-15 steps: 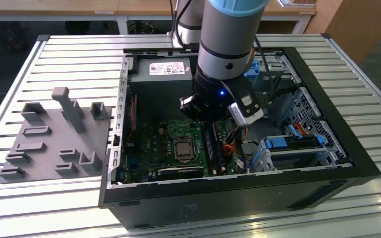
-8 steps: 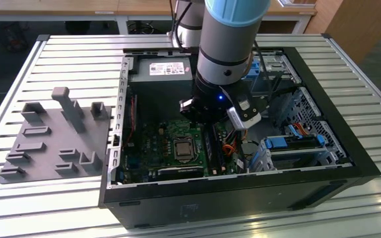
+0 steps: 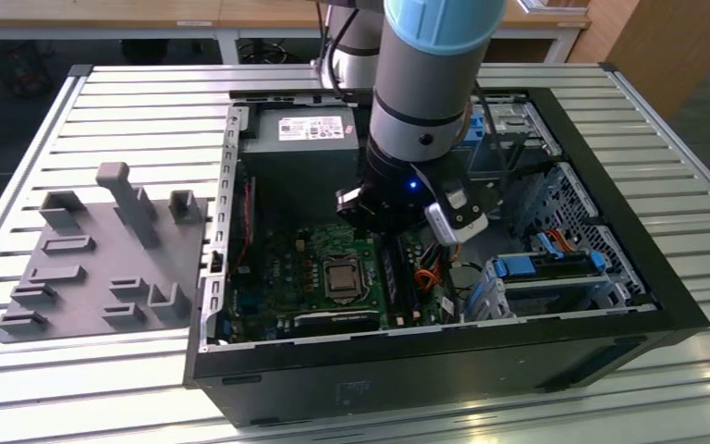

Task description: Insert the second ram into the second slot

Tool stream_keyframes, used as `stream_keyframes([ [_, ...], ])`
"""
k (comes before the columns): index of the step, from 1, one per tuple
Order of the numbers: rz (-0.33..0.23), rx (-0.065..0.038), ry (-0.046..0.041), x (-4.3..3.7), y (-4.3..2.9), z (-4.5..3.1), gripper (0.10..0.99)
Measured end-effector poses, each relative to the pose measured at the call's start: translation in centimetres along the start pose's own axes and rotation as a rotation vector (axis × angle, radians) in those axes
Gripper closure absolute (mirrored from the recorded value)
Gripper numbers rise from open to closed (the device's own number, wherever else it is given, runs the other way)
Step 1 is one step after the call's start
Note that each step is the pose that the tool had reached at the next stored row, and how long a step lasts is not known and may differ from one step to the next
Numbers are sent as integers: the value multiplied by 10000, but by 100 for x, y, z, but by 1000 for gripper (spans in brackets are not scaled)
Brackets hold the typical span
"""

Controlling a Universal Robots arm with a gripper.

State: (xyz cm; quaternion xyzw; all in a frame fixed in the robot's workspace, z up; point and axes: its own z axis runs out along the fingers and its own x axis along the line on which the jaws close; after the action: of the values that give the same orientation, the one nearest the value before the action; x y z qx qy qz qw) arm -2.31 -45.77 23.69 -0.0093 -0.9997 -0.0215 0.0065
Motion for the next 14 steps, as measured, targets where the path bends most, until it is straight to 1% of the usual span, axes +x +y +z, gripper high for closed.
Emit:
stream_keyframes([
  [3, 0, -4, -1, -21, -1, 10, 949],
  [9, 0, 0, 9, -24, -12, 67, 949],
  [14, 2, 1, 20, -25, -21, 76, 949],
])
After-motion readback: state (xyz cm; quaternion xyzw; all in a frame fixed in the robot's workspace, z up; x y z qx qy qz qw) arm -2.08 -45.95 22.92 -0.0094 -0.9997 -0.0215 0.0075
